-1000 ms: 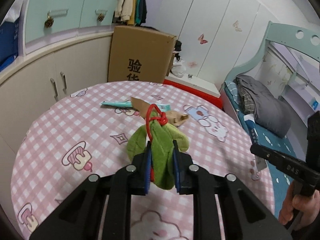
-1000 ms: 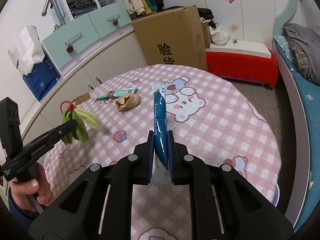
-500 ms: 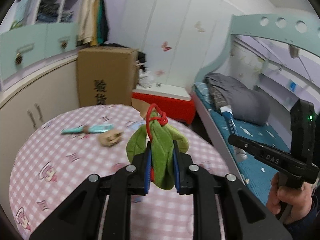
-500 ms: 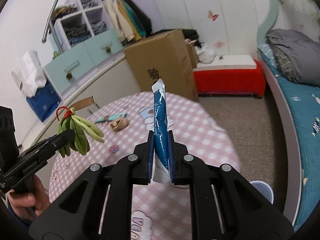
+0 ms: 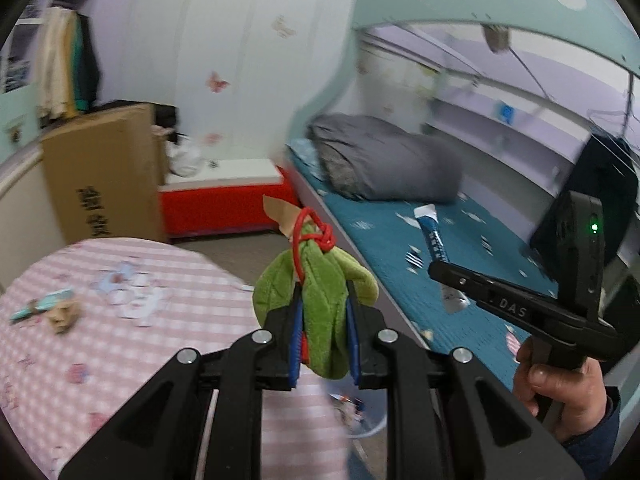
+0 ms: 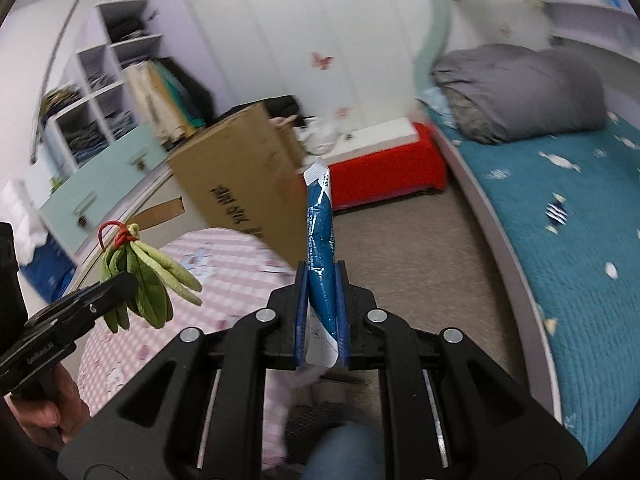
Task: Collect trash
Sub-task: 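Carry the green cloth and blue tube over the bin, then open both tools to drop the cloth and tube into the bin, then move both open tools back over the table, then grasp the beige cloth with the right tool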
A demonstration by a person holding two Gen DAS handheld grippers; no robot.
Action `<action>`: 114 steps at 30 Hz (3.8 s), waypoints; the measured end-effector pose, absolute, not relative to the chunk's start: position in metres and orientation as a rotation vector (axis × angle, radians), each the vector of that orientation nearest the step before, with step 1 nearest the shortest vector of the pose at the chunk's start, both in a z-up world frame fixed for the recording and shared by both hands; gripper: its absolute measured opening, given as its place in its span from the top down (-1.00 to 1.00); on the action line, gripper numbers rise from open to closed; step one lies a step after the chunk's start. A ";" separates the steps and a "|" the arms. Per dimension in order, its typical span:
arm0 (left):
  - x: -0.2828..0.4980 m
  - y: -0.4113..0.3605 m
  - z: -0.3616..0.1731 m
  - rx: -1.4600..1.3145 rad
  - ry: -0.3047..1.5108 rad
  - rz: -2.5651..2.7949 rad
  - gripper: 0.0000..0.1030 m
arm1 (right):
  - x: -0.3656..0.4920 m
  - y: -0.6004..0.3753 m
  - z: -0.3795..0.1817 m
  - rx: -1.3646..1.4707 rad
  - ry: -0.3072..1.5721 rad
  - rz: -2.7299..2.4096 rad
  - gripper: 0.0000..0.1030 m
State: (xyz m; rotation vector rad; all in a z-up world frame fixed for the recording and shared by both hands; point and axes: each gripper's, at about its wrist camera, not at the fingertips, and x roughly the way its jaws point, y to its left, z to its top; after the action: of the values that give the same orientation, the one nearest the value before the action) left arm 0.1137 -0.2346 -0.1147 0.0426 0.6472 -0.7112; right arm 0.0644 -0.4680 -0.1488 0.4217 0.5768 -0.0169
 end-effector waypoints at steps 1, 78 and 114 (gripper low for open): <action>0.115 -0.247 -0.120 0.051 0.663 -0.730 0.66 | 0.060 -0.477 -0.153 0.432 0.581 -0.032 0.75; 0.145 -0.157 -0.117 -0.027 0.658 -0.532 -0.75 | 0.106 -0.387 -0.121 0.430 0.653 -0.011 -0.88; 0.266 0.085 -0.189 0.011 0.714 -0.091 -0.82 | 0.308 -0.100 -0.219 0.090 0.923 0.391 0.05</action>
State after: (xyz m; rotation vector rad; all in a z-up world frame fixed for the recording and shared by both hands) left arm 0.2660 0.0850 -0.1887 0.0112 0.7139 -0.0913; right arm 0.3080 -0.1002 -0.2188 0.0899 0.9231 0.3908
